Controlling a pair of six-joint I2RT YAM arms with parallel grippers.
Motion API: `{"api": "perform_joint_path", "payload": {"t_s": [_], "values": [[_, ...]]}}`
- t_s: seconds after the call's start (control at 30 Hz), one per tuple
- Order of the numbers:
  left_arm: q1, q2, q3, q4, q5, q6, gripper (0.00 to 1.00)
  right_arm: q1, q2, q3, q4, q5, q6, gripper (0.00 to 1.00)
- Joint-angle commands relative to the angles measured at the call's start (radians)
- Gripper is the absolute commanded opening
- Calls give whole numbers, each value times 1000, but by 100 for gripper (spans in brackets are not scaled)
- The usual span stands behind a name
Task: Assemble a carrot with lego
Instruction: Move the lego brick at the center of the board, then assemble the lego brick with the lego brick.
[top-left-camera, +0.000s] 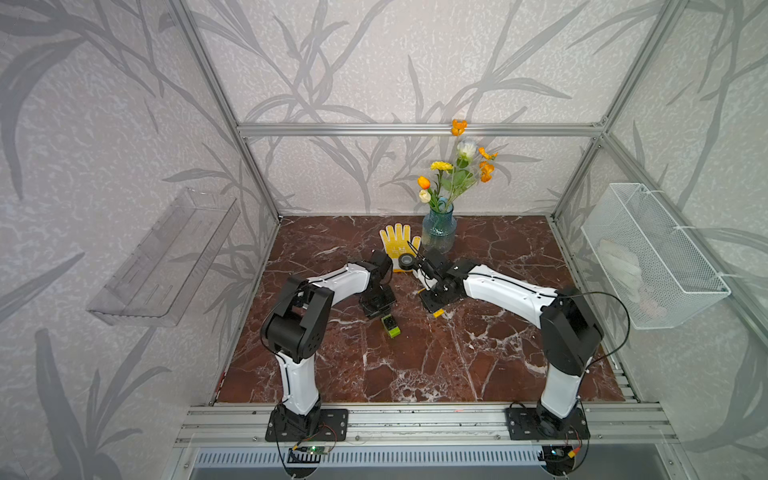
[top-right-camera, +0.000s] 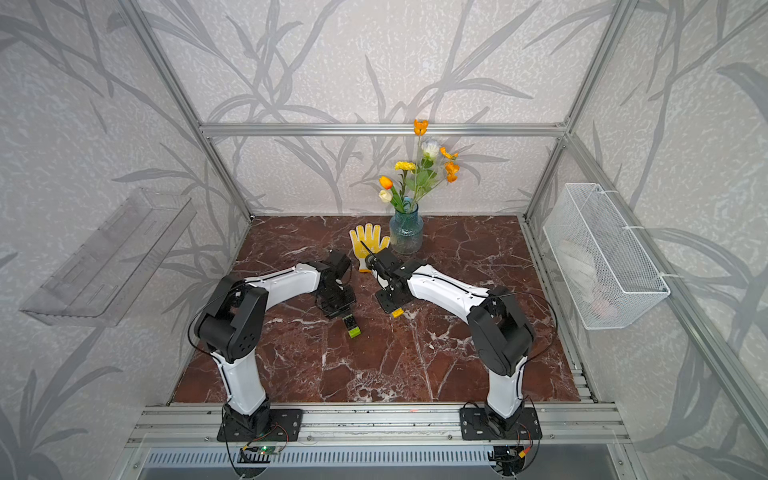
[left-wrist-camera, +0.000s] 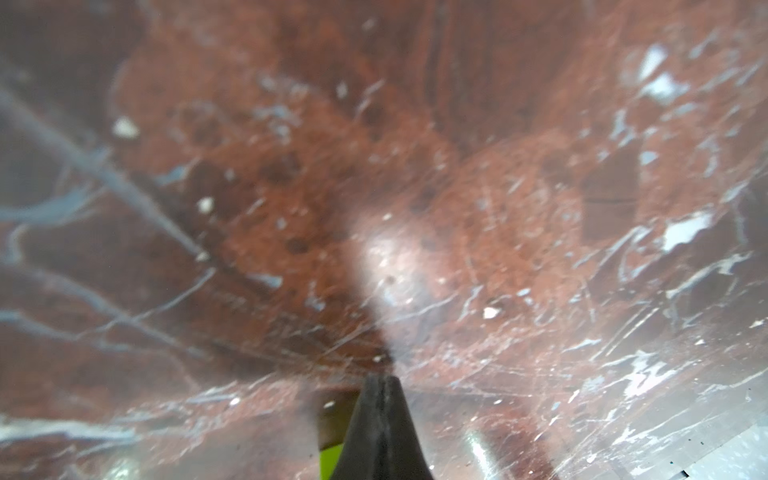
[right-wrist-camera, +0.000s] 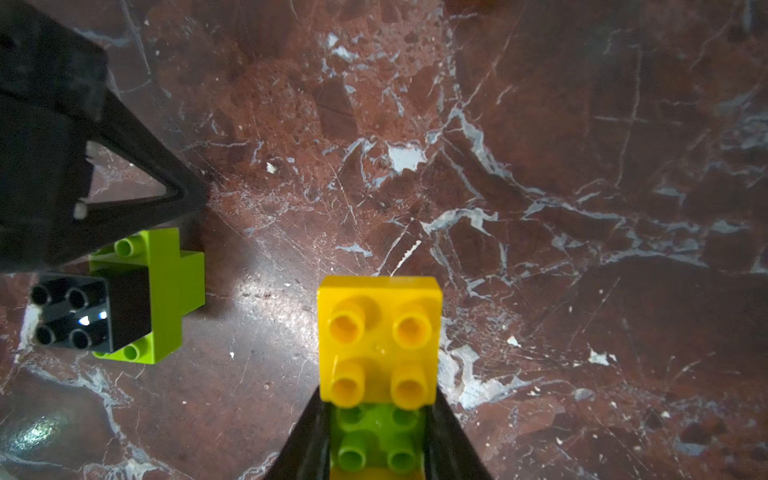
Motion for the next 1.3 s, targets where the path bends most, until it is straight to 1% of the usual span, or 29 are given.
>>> {"api": "perform_joint_path", "payload": {"t_s": [0.0,0.2,0.37,0.43,0.53,0.63,0.67,0.7,0.73,0.83,0.87,0.93,1.07,1.2,1.23,1.27], "values": [[-14,-20,-60,-52,-35,-33,5,16,-45,-13,14,-16,-21,31],[-26,-67,-132,-22,-38,-62,6,38,-66,-26,25,-48,-39,31],[-18,-86,-118,-58,-64,-34,7,85,-69,-1,-3,-47,-33,32],[-4,-95,-105,-73,-81,-10,10,113,-59,31,-36,-29,-16,32],[31,-108,-81,-103,-116,37,20,150,-40,71,-75,-12,14,32],[78,-135,-60,-135,-141,81,25,182,-20,104,-98,1,56,32],[92,-147,-59,-139,-143,92,36,190,-12,112,-102,-1,70,32],[110,-160,-59,-141,-146,102,49,197,2,126,-112,-3,88,32],[127,-173,-59,-146,-147,113,58,203,13,136,-117,-8,107,32],[167,-207,-61,-163,-151,137,86,232,44,160,-122,-1,135,32],[178,-214,-62,-164,-152,144,92,242,55,171,-129,10,142,32],[197,-225,-68,-161,-136,159,96,254,79,193,-140,21,159,32],[207,-227,-80,-150,-101,169,99,270,98,200,-122,40,176,31],[207,-236,-89,-141,-89,170,100,270,122,222,-136,50,177,31],[207,-235,-90,-144,-90,173,100,301,127,230,-140,48,177,31],[208,-236,-88,-146,-88,175,100,304,135,239,-147,48,176,31]]}}
